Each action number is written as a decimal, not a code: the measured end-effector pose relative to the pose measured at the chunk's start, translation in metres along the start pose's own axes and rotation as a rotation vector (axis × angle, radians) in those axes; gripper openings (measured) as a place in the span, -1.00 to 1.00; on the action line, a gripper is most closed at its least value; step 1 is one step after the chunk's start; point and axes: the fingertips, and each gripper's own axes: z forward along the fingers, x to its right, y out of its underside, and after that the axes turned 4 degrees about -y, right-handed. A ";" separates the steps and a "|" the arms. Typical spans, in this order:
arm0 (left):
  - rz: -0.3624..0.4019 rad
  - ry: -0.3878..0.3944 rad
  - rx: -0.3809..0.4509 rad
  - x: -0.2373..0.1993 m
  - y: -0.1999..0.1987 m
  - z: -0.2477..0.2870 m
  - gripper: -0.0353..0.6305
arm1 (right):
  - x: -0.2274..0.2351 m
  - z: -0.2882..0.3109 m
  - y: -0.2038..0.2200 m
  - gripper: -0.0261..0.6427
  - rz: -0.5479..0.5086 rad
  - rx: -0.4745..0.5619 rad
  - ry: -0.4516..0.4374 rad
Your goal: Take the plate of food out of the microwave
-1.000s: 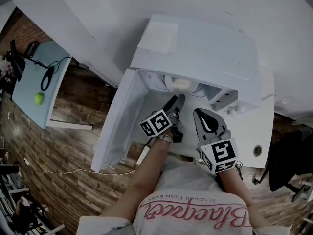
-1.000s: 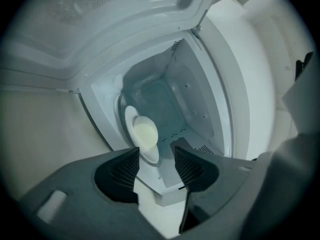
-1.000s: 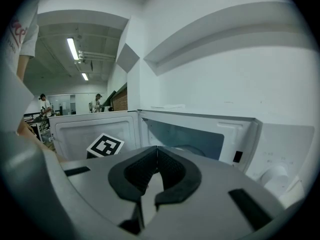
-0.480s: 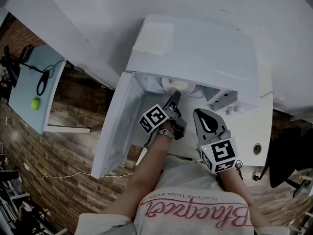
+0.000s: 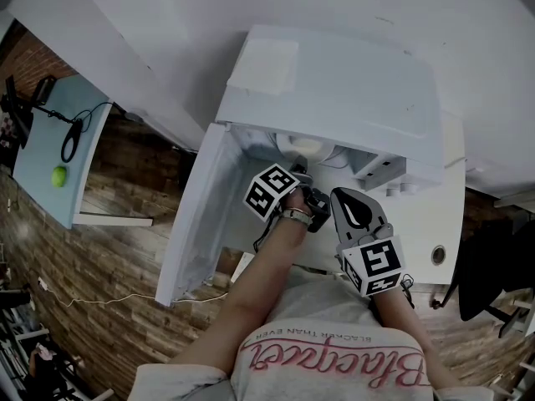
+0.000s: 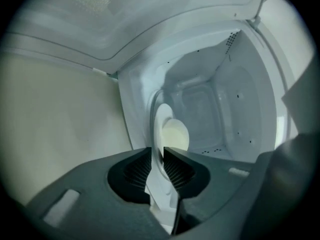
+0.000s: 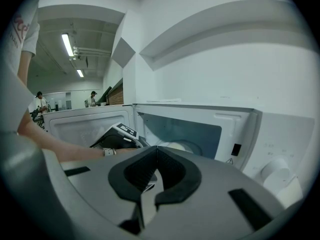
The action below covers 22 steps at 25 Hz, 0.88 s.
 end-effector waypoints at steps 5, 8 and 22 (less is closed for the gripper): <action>0.019 -0.015 0.004 0.001 0.000 -0.001 -0.66 | -0.001 -0.002 0.000 -0.89 0.004 0.007 0.004; 0.003 0.019 0.008 0.000 -0.001 -0.003 -0.71 | 0.000 -0.005 0.001 -0.89 0.009 0.008 0.007; -0.125 0.260 -0.004 0.001 0.001 -0.018 -0.84 | -0.007 -0.010 0.006 -0.89 0.022 0.006 -0.001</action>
